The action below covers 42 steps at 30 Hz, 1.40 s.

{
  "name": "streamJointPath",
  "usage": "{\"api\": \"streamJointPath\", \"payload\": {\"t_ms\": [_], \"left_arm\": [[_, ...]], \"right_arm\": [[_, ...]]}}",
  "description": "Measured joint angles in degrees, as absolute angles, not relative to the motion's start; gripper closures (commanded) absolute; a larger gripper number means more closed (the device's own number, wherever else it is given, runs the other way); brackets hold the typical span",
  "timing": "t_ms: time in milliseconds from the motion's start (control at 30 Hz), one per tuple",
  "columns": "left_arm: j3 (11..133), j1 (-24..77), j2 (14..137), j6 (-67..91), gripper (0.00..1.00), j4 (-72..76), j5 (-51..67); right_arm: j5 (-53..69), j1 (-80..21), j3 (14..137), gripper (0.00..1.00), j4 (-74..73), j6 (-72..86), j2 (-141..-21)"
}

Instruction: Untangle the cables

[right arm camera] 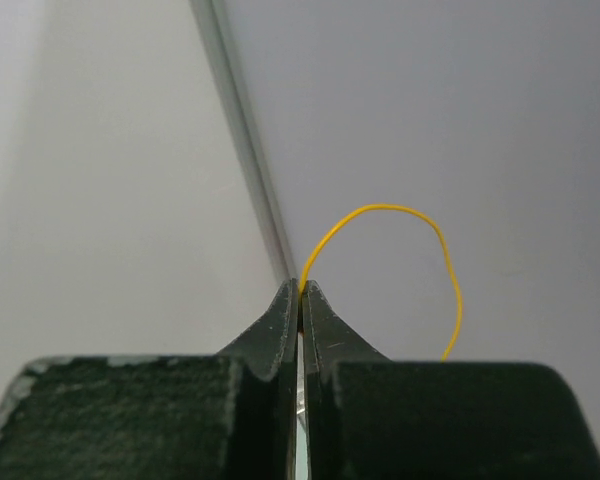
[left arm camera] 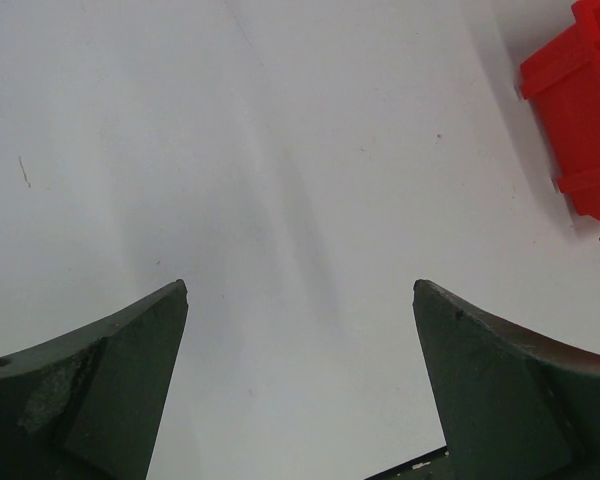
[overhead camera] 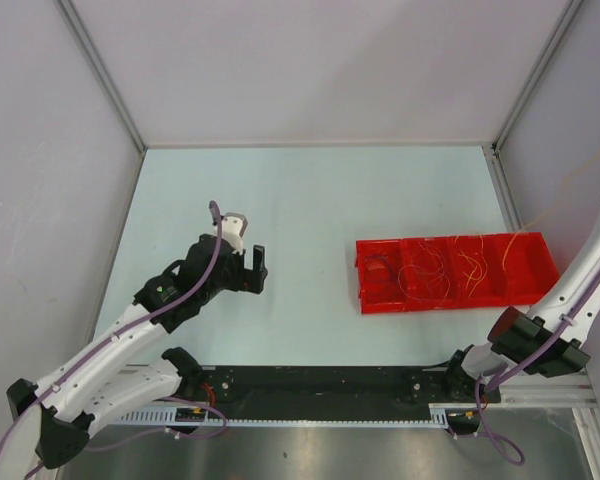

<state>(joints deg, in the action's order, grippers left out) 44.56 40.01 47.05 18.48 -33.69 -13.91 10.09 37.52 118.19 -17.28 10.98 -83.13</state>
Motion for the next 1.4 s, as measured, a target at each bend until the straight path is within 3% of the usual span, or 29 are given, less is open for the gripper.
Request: {"api": "streamJointPath", "payload": {"t_ms": [367, 800, 1167, 1400], "left_arm": [[44.56, 40.82, 47.55, 18.59, 0.00, -33.91, -15.35], [44.56, 43.07, 49.58, 19.49, 0.00, -35.07, -16.67], [44.56, 44.16, 51.00, 19.53, 0.00, -35.79, -18.55], [44.56, 44.69, 50.96, 19.53, 0.00, -35.79, -18.94]], "right_arm": [[12.47, 38.92, 130.17, 1.00, -18.92, 10.31, -84.03], [17.69, 46.09, 97.54, 1.00, -11.22, 15.40, -80.38], [22.11, 46.46, 94.56, 1.00, -8.62, 19.94, -77.67], [20.43, 46.46, 84.38, 1.00, -12.21, 23.40, -68.60]]}}
